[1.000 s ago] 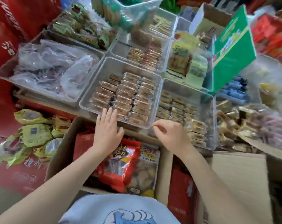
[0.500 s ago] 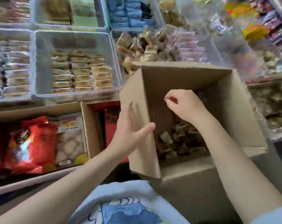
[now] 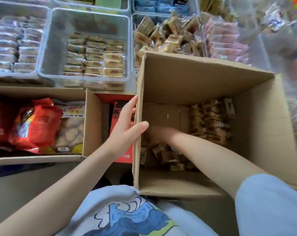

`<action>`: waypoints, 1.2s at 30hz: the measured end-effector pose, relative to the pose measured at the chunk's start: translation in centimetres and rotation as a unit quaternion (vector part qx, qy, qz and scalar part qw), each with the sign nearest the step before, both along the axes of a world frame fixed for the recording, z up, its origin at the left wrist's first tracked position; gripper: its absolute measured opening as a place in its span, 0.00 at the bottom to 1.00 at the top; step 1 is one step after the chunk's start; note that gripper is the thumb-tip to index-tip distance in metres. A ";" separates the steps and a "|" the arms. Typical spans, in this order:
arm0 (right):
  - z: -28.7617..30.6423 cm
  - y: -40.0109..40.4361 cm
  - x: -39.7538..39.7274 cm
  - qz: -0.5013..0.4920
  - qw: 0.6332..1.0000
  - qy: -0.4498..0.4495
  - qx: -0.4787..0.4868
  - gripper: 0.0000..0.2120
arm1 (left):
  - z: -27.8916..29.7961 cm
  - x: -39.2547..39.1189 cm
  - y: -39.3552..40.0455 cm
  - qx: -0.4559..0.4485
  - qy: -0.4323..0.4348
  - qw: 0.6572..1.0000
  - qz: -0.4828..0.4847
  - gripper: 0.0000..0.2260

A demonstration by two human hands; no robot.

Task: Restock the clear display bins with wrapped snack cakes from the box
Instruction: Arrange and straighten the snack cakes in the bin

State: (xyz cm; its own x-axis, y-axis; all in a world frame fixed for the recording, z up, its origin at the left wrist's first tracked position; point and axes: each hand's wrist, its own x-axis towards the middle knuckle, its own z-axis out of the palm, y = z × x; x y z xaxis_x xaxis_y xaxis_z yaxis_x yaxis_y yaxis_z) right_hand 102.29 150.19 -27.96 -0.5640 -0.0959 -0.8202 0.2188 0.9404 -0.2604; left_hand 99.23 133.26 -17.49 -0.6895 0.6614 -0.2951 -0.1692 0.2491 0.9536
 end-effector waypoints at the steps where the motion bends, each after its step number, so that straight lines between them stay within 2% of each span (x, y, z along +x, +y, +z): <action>1: -0.5 -0.7 0.0 -0.010 1.000 -0.018 -0.020 0.18 | 0.1 0.0 0.2 -0.001 0.002 1.000 0.003 0.41; 6: -2.8 -3.0 0.7 -0.008 0.997 -0.065 -0.040 0.25 | 0.2 -0.1 0.2 -0.002 0.008 1.000 0.004 0.40; 10: -3.0 -3.1 1.7 -0.066 0.996 -0.053 -0.017 0.22 | 0.5 -0.1 0.5 -0.008 0.008 1.000 0.001 0.40; 13: -1.9 -1.7 1.1 -0.069 0.995 -0.068 -0.036 0.24 | 0.6 -0.2 0.4 -0.014 0.010 1.000 -0.003 0.42; 15: -0.6 0.7 -0.4 -0.106 0.992 -0.048 -0.045 0.24 | 0.6 -0.5 0.2 -0.017 0.005 1.000 -0.012 0.43; 17: 2.6 3.8 -2.4 -0.190 0.981 0.033 -0.030 0.20 | 0.6 -0.9 0.0 -0.022 -0.003 0.999 -0.024 0.44; 19: 6.9 7.1 -3.7 -0.296 0.944 0.144 -0.024 0.16 | 0.7 -1.6 0.0 -0.033 -0.002 0.999 -0.040 0.46; 20: 9.6 8.3 -3.7 -0.356 0.913 0.194 -0.040 0.15 | 0.9 -1.9 0.0 -0.043 0.002 0.998 -0.050 0.46; 22: 14.2 9.5 -3.0 -0.452 0.842 0.256 -0.143 0.15 | 1.1 -2.6 -0.2 -0.064 0.011 0.995 -0.069 0.48; 25: 18.9 8.2 -2.0 -0.507 0.735 0.260 -0.368 0.21 | 1.6 -3.9 -0.9 -0.070 0.017 0.992 -0.100 0.47; 27: 20.3 5.8 -2.7 -0.504 0.697 0.239 -0.451 0.24 | 1.7 -5.2 -1.9 -0.059 0.019 0.992 -0.111 0.40; 30: 21.2 1.2 -5.6 -0.474 0.696 0.242 -0.482 0.23 | 1.9 -7.9 -4.3 -0.059 0.039 0.992 -0.100 0.32; 32: 21.2 -2.0 -8.4 -0.465 0.717 0.261 -0.449 0.22 | 2.0 -10.5 -6.6 -0.079 0.067 0.991 -0.086 0.29; 34: 21.0 -5.0 -11.7 -0.432 0.770 0.297 -0.365 0.18 | 1.6 -13.8 -9.3 -0.105 0.099 0.987 -0.068 0.25; 36: 20.2 -7.6 -15.3 -0.370 0.834 0.336 -0.233 0.14 | 0.5 -17.4 -12.0 -0.139 0.156 0.977 -0.037 0.24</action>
State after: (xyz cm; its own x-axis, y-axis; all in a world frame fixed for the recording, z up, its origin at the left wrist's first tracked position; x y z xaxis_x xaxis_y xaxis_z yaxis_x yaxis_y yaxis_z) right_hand 87.00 142.56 -7.79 -0.9277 0.2615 -0.2664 0.3519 0.3744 -0.8579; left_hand 81.79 121.26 -16.98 -0.7275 0.6372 -0.2544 0.1474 0.5072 0.8491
